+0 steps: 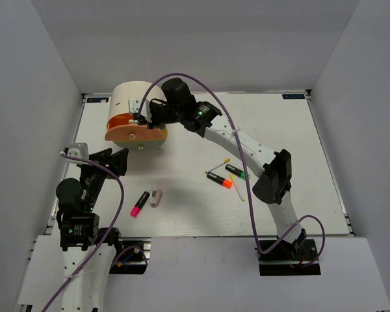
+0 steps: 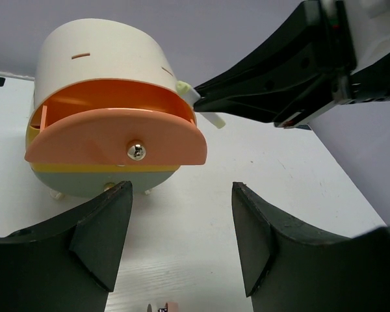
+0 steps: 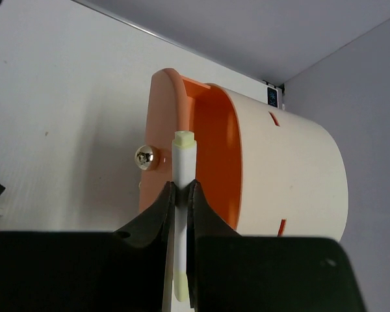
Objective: Sort the stationery into containers
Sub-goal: Place the pen in the storage box.
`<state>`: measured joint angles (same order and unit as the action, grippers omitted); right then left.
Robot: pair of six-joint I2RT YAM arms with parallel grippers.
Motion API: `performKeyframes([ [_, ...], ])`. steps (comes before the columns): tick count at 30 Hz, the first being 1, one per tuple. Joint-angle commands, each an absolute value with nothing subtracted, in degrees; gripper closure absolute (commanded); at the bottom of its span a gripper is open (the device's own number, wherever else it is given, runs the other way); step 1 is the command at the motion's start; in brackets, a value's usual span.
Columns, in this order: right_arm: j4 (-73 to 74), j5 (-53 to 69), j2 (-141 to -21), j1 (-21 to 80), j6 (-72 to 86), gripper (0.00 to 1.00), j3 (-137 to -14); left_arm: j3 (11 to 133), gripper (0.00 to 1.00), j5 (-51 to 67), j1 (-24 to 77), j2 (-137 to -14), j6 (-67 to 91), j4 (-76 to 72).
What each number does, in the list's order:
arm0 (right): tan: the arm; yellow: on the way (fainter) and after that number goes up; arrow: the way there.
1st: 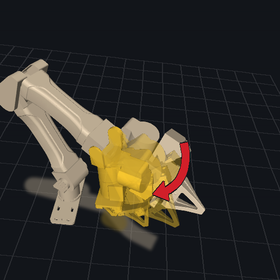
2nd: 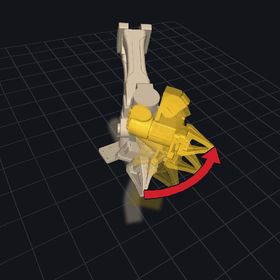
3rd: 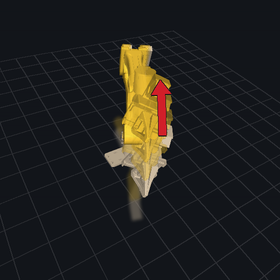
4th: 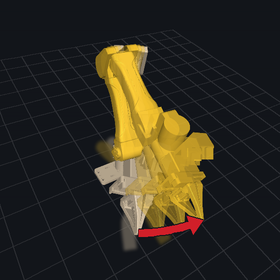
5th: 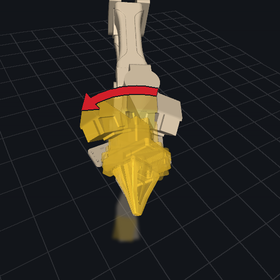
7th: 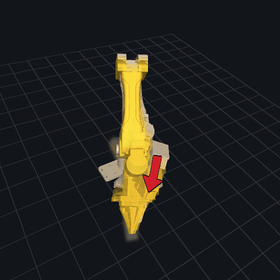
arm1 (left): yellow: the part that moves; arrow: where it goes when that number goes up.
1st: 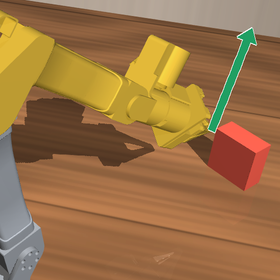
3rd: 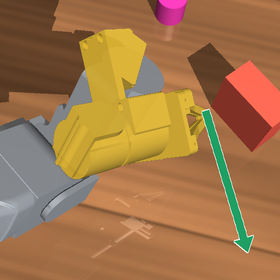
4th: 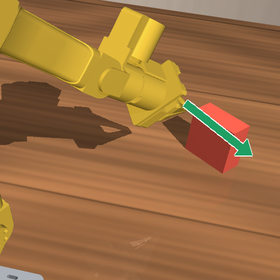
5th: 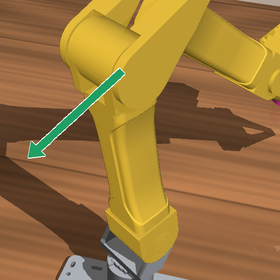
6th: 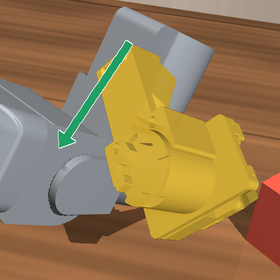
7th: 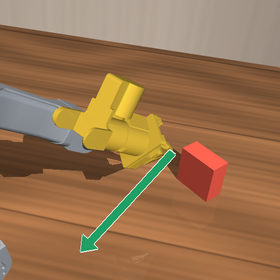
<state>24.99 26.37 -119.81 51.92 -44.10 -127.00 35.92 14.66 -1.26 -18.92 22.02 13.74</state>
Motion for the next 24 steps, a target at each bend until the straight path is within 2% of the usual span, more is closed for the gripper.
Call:
performKeyframes([
  [1,20.7,27.7,-121.9,52.5,-46.5,1.00,-131.4,35.4,0.28,15.1,-1.8,-19.2,22.0,13.5],
  [14,14.2,25.2,-126.9,52.3,-40.6,1.00,-134.1,34.9,0.28,18.5,-4.6,-19.2,22.5,12.0],
  [15,13.8,24.8,-127.3,52.4,-39.9,0.99,-134.2,34.9,0.28,18.5,-4.6,-19.2,22.5,12.0],
  [17,13.6,24.6,-127.5,52.2,-38.2,0.89,-134.1,34.9,0.28,19.0,-5.2,-19.2,22.5,12.0],
  [23,13.4,25.1,-127.5,52.1,-36.4,0.74,-133.5,34.9,0.28,19.5,-6.2,-19.2,23.0,11.4],
  [24,13.6,25.0,-127.5,52.1,-36.0,0.66,-133.2,34.9,0.28,20.0,-6.2,-19.2,23.0,11.4],
])
